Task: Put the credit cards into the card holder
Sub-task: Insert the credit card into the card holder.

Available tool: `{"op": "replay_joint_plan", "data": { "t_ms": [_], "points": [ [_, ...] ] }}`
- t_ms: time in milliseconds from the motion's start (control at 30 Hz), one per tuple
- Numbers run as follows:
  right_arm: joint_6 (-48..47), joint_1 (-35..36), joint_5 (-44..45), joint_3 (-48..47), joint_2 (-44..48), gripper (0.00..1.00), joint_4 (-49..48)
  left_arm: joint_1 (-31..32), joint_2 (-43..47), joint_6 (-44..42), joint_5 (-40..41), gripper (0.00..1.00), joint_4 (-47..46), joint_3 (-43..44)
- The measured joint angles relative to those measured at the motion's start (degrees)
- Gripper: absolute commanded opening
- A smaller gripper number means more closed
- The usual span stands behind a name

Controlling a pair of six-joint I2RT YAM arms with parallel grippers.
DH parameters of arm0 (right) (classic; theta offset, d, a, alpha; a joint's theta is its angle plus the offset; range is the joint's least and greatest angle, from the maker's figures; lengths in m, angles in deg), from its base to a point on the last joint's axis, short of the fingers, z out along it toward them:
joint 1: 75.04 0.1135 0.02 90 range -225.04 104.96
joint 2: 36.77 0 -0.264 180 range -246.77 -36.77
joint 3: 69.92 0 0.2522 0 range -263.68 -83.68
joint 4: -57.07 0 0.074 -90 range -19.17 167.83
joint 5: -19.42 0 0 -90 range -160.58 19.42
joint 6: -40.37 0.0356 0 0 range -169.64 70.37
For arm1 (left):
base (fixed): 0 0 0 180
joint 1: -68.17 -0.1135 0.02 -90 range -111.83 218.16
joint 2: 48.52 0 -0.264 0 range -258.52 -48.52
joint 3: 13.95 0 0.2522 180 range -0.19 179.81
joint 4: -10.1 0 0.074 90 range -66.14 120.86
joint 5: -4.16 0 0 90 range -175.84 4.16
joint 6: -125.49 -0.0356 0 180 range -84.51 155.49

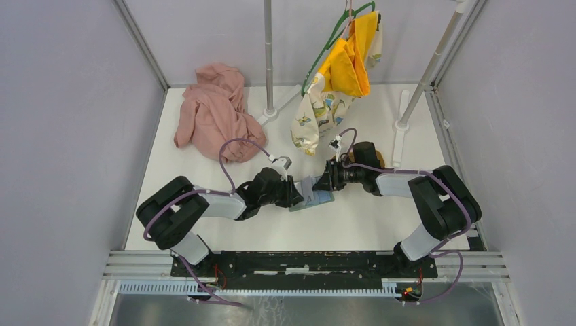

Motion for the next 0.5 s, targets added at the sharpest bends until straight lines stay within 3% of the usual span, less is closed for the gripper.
{"op": "replay_joint_plan", "data": {
  "t_ms": [200,500],
  "points": [
    [1.62,0.0,-2.01,0.35,0.0,0.37,-2.19,0.0,-0.09,0.0,-0.17,0.3,-0.07,0.07],
    [0.11,0.07,-1.09,0.46,-0.33,0.27,-1.66,0.0,-0.11,0.04,-1.16,0.31,-0.22,0.07]
  ]
}}
